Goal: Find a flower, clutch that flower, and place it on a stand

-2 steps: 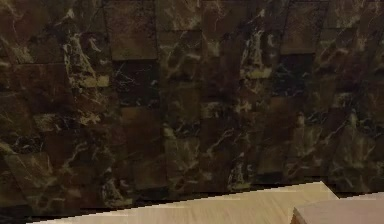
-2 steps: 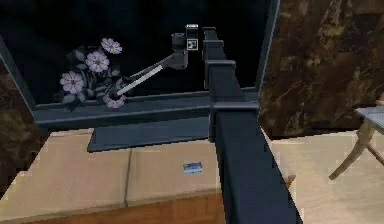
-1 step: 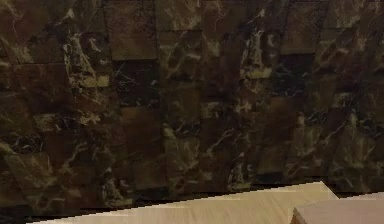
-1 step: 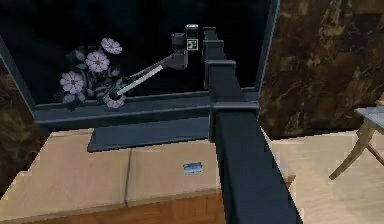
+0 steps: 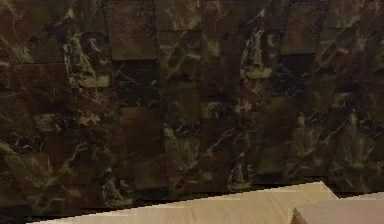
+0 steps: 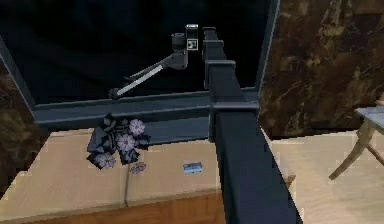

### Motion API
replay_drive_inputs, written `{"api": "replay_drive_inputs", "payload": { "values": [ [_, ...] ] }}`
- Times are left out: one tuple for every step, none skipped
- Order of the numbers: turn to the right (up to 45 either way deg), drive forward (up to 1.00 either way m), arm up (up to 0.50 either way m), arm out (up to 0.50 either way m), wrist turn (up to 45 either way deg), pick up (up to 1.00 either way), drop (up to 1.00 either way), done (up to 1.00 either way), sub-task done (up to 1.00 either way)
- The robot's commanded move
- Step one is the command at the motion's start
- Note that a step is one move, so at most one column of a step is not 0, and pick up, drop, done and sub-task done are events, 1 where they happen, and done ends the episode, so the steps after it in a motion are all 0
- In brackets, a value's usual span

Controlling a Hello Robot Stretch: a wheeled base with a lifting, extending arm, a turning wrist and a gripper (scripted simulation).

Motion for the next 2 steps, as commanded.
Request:
{"api": "replay_drive_inputs", "payload": {
  "values": [
    [0.0, 0.00, 0.00, -0.10, 0.0, 0.00, 0.00, 0.00, 0.00],
    [0.0, 0.00, 0.00, 0.00, 0.0, 0.00, 0.00, 1.00, 0.00]
  ]
}}
